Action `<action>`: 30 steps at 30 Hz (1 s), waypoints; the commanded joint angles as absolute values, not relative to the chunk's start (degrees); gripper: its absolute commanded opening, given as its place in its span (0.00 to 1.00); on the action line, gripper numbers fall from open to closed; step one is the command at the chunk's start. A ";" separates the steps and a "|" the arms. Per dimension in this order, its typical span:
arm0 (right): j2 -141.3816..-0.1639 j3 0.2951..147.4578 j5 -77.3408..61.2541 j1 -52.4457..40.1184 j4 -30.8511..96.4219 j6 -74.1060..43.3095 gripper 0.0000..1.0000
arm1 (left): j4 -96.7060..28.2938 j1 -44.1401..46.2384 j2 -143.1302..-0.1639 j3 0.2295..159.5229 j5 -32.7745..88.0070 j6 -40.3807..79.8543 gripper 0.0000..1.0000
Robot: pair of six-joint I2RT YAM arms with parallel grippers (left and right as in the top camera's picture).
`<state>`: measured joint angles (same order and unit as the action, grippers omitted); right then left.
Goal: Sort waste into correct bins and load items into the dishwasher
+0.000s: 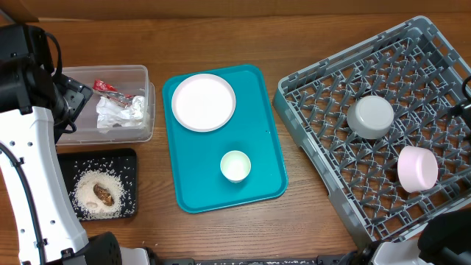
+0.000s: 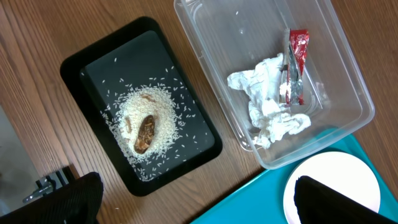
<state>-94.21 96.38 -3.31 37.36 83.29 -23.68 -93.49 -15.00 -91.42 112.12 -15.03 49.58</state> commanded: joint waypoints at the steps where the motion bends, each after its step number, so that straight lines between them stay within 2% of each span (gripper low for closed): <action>1: -93.67 94.17 -0.58 37.23 80.38 -26.87 0.60 | -93.60 -14.98 -91.59 112.33 -15.16 50.59 1.00; 3: -93.67 92.38 0.43 37.23 79.37 -28.71 0.17 | -93.62 -14.98 -91.59 112.33 -15.16 50.59 1.00; 4: -93.67 91.37 0.40 37.23 78.65 -28.80 0.04 | -93.60 -14.98 -91.59 112.33 -15.16 50.61 1.00; 23: -93.67 76.40 -0.34 36.21 76.93 -28.71 0.04 | -93.60 -14.98 -91.59 112.33 -15.16 50.59 1.00; 30: -93.67 76.07 -9.82 34.37 78.30 -20.67 0.04 | -93.60 -14.98 -91.59 112.33 -15.16 50.61 1.00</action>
<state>-94.19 76.16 -4.25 35.57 78.06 -25.45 -93.49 -15.00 -91.42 112.12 -15.03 49.58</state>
